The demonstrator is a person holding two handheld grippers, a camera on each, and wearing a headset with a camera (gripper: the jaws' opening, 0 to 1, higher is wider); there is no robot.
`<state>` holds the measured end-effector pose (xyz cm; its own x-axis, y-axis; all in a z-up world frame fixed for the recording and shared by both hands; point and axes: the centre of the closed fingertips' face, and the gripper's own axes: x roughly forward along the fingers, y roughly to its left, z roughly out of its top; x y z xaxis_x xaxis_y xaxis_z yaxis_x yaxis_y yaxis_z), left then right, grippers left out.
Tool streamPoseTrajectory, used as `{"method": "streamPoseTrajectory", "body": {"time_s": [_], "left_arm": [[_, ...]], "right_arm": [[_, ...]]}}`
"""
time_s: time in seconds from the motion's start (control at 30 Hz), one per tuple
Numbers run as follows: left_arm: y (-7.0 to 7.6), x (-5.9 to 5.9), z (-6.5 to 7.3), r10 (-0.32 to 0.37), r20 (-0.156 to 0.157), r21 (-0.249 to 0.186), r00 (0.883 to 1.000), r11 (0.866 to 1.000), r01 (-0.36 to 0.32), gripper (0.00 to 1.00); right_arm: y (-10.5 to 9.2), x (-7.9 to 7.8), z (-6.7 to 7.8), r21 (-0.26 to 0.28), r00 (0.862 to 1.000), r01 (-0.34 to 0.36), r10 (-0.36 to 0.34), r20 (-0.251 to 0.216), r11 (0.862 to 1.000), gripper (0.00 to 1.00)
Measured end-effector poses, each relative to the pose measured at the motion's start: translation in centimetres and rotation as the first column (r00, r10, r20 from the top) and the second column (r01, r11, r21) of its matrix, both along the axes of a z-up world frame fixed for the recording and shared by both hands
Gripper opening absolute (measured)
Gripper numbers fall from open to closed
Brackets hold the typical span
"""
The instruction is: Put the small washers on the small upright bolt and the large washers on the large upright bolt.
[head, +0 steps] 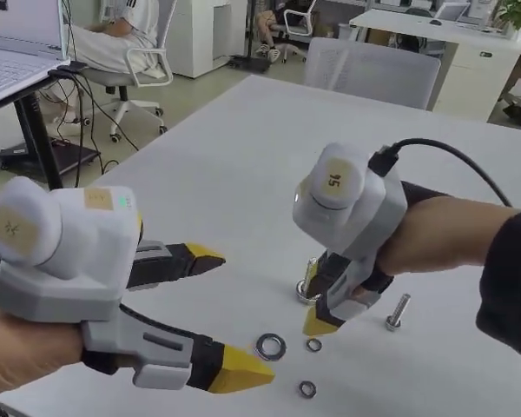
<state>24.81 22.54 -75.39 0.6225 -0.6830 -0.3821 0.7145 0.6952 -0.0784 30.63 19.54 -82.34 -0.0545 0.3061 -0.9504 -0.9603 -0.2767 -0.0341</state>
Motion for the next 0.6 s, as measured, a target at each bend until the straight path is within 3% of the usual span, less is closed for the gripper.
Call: {"method": "streamPoseTrajectory", "body": {"time_s": [0.6], "left_arm": [[0.5,-0.8,-0.6,0.022,-0.008,-0.007,1.000,1.000,-0.022,0.82]], "right_arm": [[1.8,-1.6,-4.3,-0.037,0.998,-0.043,0.042,-0.039,0.998,0.32]]}}
